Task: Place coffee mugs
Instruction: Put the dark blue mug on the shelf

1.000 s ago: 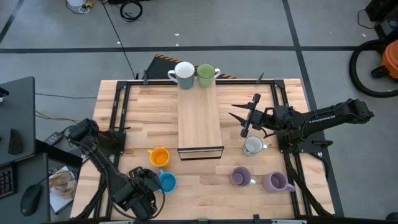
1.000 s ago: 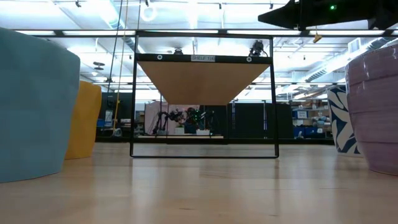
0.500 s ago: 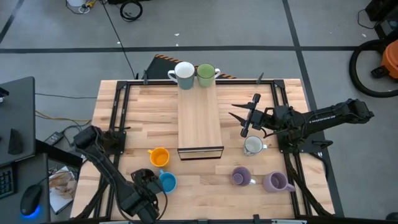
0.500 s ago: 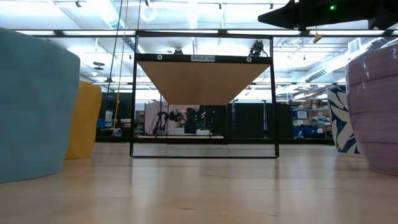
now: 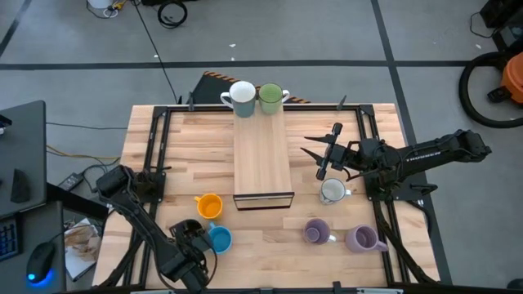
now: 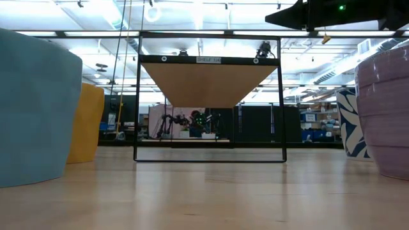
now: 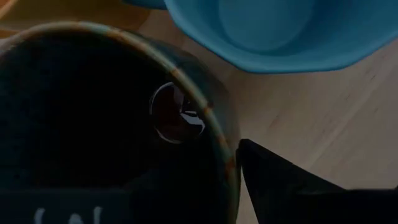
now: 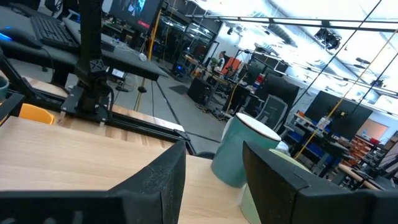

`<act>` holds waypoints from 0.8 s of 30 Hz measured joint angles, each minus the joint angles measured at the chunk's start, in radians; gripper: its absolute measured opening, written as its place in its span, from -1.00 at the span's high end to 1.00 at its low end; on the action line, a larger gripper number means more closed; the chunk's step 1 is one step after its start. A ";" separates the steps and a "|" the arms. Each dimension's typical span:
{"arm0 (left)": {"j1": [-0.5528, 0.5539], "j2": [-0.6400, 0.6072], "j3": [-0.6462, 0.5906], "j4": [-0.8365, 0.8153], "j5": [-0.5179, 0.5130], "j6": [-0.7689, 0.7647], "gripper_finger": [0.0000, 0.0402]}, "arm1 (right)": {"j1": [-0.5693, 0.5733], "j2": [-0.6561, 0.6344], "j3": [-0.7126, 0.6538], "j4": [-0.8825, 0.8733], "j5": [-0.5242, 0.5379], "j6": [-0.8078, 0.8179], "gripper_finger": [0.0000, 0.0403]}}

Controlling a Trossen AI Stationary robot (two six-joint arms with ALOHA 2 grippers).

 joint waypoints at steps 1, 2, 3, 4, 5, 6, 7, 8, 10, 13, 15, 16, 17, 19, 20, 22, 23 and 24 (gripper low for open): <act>0.000 0.000 -0.004 0.002 0.000 0.002 0.30 | 0.000 0.000 0.000 0.000 0.000 0.000 0.18; 0.000 -0.001 -0.007 0.004 0.000 0.002 0.31 | 0.000 0.000 0.000 0.000 0.000 0.000 0.18; 0.000 -0.003 -0.010 0.006 0.000 0.002 0.32 | 0.000 0.000 0.000 0.000 0.000 0.000 0.18; 0.000 -0.007 -0.014 0.012 0.000 0.002 0.34 | 0.000 0.000 0.000 0.000 0.000 0.000 0.18; 0.000 -0.013 -0.021 0.019 0.001 0.002 0.36 | 0.000 0.000 0.000 0.000 0.000 0.000 0.18; 0.000 -0.019 -0.028 0.026 0.001 0.002 0.38 | 0.000 0.000 0.000 0.000 0.000 0.000 0.18; 0.000 -0.027 -0.039 0.038 0.000 0.001 0.41 | 0.000 0.000 0.000 0.001 0.000 0.000 0.18; 0.000 -0.036 -0.051 0.049 -0.001 -0.003 0.43 | 0.000 0.000 0.000 0.001 -0.001 0.000 0.18; 0.000 -0.052 -0.074 0.060 -0.002 -0.008 0.49 | 0.000 0.000 0.000 0.001 -0.016 0.000 0.18; 0.000 -0.077 -0.108 0.067 -0.006 -0.010 0.57 | 0.000 0.000 0.000 0.003 -0.031 0.000 0.18; 0.000 -0.092 -0.127 0.083 -0.005 -0.012 0.63 | 0.000 0.000 0.000 0.005 -0.031 0.000 0.18; 0.000 -0.098 -0.134 0.089 -0.004 -0.012 0.67 | 0.000 0.000 0.000 0.005 -0.031 0.000 0.18; 0.000 -0.100 -0.135 0.093 -0.001 -0.010 0.71 | 0.000 0.000 0.000 0.005 -0.031 0.000 0.18; 0.001 -0.105 -0.135 0.090 0.003 0.000 0.78 | 0.000 0.000 0.000 0.005 -0.031 0.000 0.18; 0.001 -0.111 -0.135 0.085 0.004 0.002 0.80 | 0.000 0.000 0.000 0.005 -0.031 0.000 0.18; 0.003 -0.126 -0.135 0.083 0.015 0.011 0.80 | 0.000 0.000 0.000 0.005 -0.031 0.001 0.18; 0.005 -0.136 -0.135 0.082 0.019 0.014 0.80 | 0.000 0.000 0.000 0.005 -0.031 0.001 0.18; 0.007 -0.149 -0.135 0.075 0.020 0.015 0.80 | 0.000 0.000 0.000 0.004 -0.031 0.001 0.18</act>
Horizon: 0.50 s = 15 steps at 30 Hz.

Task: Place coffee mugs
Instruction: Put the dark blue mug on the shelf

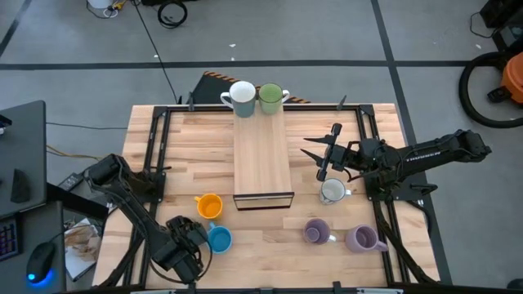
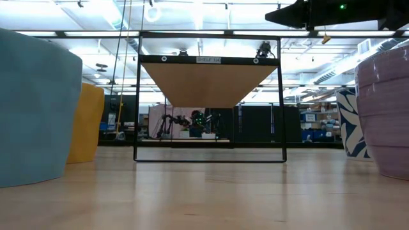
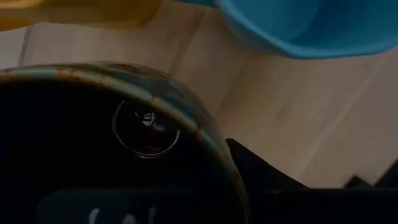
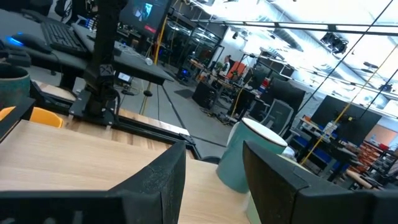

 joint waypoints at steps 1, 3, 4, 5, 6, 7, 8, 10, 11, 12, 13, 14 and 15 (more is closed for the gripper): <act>0.002 -0.015 0.000 -0.011 0.001 0.001 0.80 | 0.000 0.000 0.000 0.000 0.000 0.002 0.18; 0.011 -0.053 0.000 -0.037 0.002 0.005 0.80 | 0.000 0.000 0.000 0.000 -0.005 0.006 0.18; 0.016 -0.073 0.000 -0.054 0.003 0.006 0.80 | 0.000 0.000 0.000 0.000 -0.010 0.006 0.18; 0.023 -0.093 0.000 -0.075 0.005 0.006 0.80 | 0.000 0.000 0.000 0.001 -0.015 0.006 0.18; 0.031 -0.113 0.001 -0.099 0.006 0.009 0.80 | 0.000 0.000 0.000 0.002 -0.017 0.006 0.18; 0.038 -0.131 0.001 -0.128 0.006 0.017 0.80 | 0.000 0.000 0.000 0.002 -0.018 0.006 0.18; 0.046 -0.149 0.001 -0.154 0.006 0.032 0.80 | 0.000 0.000 0.000 0.002 -0.018 0.006 0.18; 0.067 -0.176 0.001 -0.211 0.006 0.065 0.80 | 0.000 0.000 0.000 0.002 -0.018 0.006 0.18; 0.080 -0.186 0.001 -0.244 0.006 0.092 0.80 | 0.000 0.000 0.000 0.002 -0.018 0.006 0.18; 0.094 -0.195 0.001 -0.275 0.003 0.123 0.80 | 0.000 0.000 0.000 0.002 -0.018 0.006 0.18; 0.111 -0.205 0.001 -0.302 -0.012 0.156 0.80 | 0.000 0.000 0.000 0.002 -0.018 0.006 0.18; 0.129 -0.219 0.001 -0.322 -0.035 0.196 0.80 | 0.000 0.000 0.000 0.002 -0.018 0.006 0.18; 0.150 -0.232 0.001 -0.334 -0.058 0.240 0.80 | 0.000 0.000 0.000 0.001 -0.018 0.006 0.18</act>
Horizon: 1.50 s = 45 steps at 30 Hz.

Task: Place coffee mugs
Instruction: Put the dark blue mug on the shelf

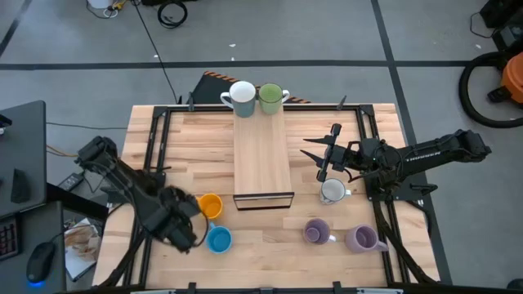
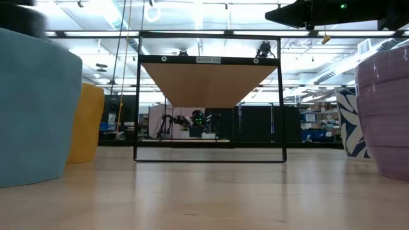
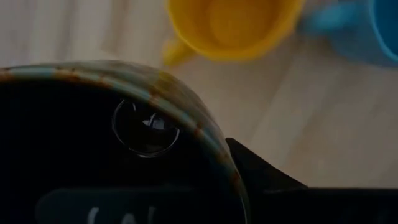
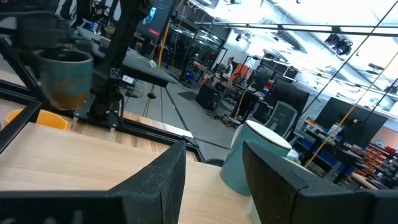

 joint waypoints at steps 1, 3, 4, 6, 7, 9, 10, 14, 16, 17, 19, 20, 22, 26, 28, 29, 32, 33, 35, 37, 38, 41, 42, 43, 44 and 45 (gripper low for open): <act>0.025 -0.014 0.000 -0.007 -0.017 0.046 0.80 | 0.000 0.000 0.000 0.000 0.000 0.000 0.18; 0.082 -0.039 0.000 -0.008 -0.032 0.139 0.80 | 0.000 0.000 0.000 -0.001 0.000 0.001 0.18; 0.115 -0.055 0.000 -0.008 -0.042 0.187 0.80 | 0.000 0.000 0.000 -0.004 0.001 0.004 0.18; 0.180 -0.086 0.001 -0.010 -0.061 0.282 0.79 | 0.000 0.000 0.000 -0.015 0.003 0.013 0.18; 0.215 -0.098 0.003 -0.011 -0.071 0.334 0.79 | 0.000 0.000 0.000 -0.023 0.004 0.018 0.18; 0.284 -0.116 0.014 -0.011 -0.081 0.448 0.79 | 0.000 0.000 0.000 -0.044 0.004 0.030 0.18; 0.318 -0.123 0.024 -0.010 -0.085 0.505 0.79 | 0.000 0.000 0.000 -0.056 0.005 0.036 0.18; 0.454 -0.133 0.094 -0.006 -0.096 0.742 0.79 | 0.001 0.000 0.000 -0.094 0.045 0.066 0.18; 0.521 -0.131 0.142 0.007 -0.095 0.862 0.79 | 0.001 0.000 0.000 -0.112 0.066 0.090 0.18; 0.553 -0.127 0.172 0.018 -0.096 0.920 0.79 | 0.001 0.000 0.000 -0.122 0.073 0.100 0.18; 0.613 -0.122 0.219 0.043 -0.097 1.034 0.79 | 0.001 0.000 0.000 -0.143 0.076 0.125 0.18; 0.642 -0.117 0.240 0.056 -0.096 1.089 0.79 | 0.001 0.000 0.000 -0.152 0.076 0.142 0.18; 0.699 -0.111 0.275 0.100 -0.094 1.204 0.79 | 0.001 0.000 0.000 -0.174 0.076 0.170 0.18; 0.798 -0.088 0.319 0.203 -0.034 1.400 0.79 | 0.006 0.000 0.000 -0.214 0.076 0.222 0.18; 0.836 -0.059 0.340 0.242 0.010 1.463 0.79 | 0.015 0.000 0.000 -0.231 0.078 0.248 0.18; 0.851 -0.040 0.358 0.252 0.032 1.487 0.79 | 0.019 0.000 0.000 -0.240 0.082 0.262 0.18; 0.879 0.031 0.423 0.253 0.052 1.561 0.79 | 0.038 0.000 0.000 -0.248 0.087 0.288 0.18; 0.884 0.058 0.447 0.248 0.053 1.583 0.79 | 0.046 0.000 0.000 -0.249 0.087 0.293 0.18; 0.896 0.117 0.497 0.239 0.060 1.623 0.79 | 0.060 0.000 0.000 -0.255 0.088 0.303 0.18; 0.912 0.169 0.547 0.201 0.085 1.656 0.79 | 0.078 0.000 0.000 -0.269 0.116 0.314 0.18; 0.920 0.196 0.572 0.170 0.097 1.672 0.79 | 0.088 0.000 0.000 -0.278 0.137 0.320 0.18; 0.952 0.255 0.634 0.115 0.133 1.706 0.79 | 0.117 0.000 0.000 -0.293 0.191 0.330 0.18; 0.966 0.270 0.653 0.105 0.147 1.713 0.79 | 0.127 0.000 0.000 -0.294 0.198 0.330 0.18; 0.981 0.281 0.666 0.094 0.167 1.717 0.78 | 0.137 0.000 0.000 -0.294 0.203 0.330 0.18; 0.996 0.290 0.676 0.086 0.188 1.722 0.78 | 0.147 0.000 0.000 -0.294 0.207 0.330 0.18; 1.009 0.296 0.681 0.086 0.208 1.730 0.78 | 0.156 0.000 0.000 -0.293 0.212 0.330 0.18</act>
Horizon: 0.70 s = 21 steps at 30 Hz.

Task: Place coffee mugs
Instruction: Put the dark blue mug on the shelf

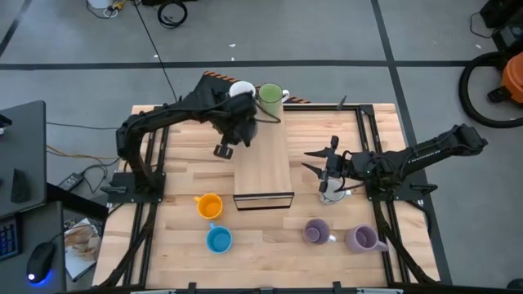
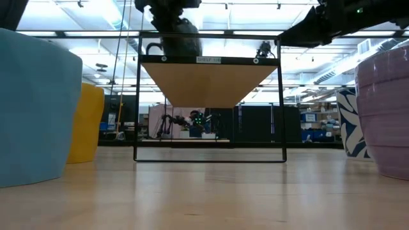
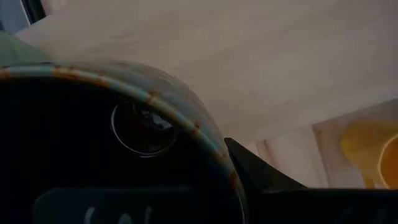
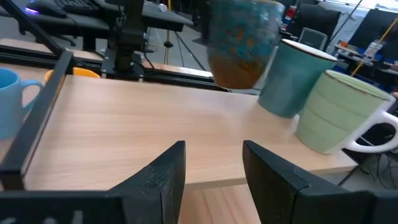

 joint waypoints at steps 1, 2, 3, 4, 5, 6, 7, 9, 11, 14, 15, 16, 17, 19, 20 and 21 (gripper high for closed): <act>0.012 0.003 0.002 0.006 0.018 0.008 0.78 | 0.008 0.000 0.000 0.000 0.006 0.000 0.18; 0.022 0.007 0.003 0.012 0.033 0.020 0.78 | 0.015 0.000 0.000 0.000 0.014 0.000 0.18; 0.030 0.010 0.003 0.014 0.042 0.026 0.78 | 0.021 0.000 0.000 0.001 0.023 0.000 0.18; 0.038 0.015 0.003 0.011 0.049 0.028 0.78 | 0.027 0.000 0.000 0.001 0.032 -0.001 0.18; 0.043 0.020 0.003 0.007 0.054 0.032 0.78 | 0.032 0.000 0.000 0.001 0.037 -0.004 0.18; 0.047 0.025 0.003 0.006 0.058 0.037 0.78 | 0.035 0.000 0.000 0.002 0.039 -0.004 0.18; 0.049 0.030 0.003 0.007 0.061 0.048 0.78 | 0.037 0.000 0.000 0.003 0.040 -0.005 0.18; 0.049 0.038 0.003 0.007 0.077 0.068 0.78 | 0.037 0.000 0.000 0.012 0.040 -0.008 0.18; 0.049 0.048 0.003 0.006 0.083 0.078 0.78 | 0.037 0.000 0.000 0.017 0.040 -0.010 0.18; 0.047 0.058 0.003 -0.005 0.083 0.087 0.78 | 0.037 0.000 0.000 0.017 0.040 -0.011 0.18; 0.047 0.059 0.003 -0.010 0.077 0.087 0.78 | 0.037 0.000 0.000 0.017 0.040 -0.011 0.18; 0.047 0.060 0.003 -0.010 0.069 0.086 0.78 | 0.037 0.000 0.000 0.017 0.040 -0.011 0.18; 0.048 0.061 0.003 -0.011 0.059 0.086 0.78 | 0.037 0.000 0.000 0.017 0.040 -0.011 0.18; 0.049 0.061 0.003 -0.015 0.040 0.086 0.78 | 0.037 0.000 0.000 0.019 0.040 -0.011 0.18; 0.049 0.061 0.003 -0.016 0.037 0.086 0.78 | 0.037 0.000 0.000 0.018 0.040 -0.012 0.18; 0.049 0.061 0.003 -0.014 0.038 0.086 0.78 | 0.037 0.000 0.000 0.019 0.040 -0.013 0.18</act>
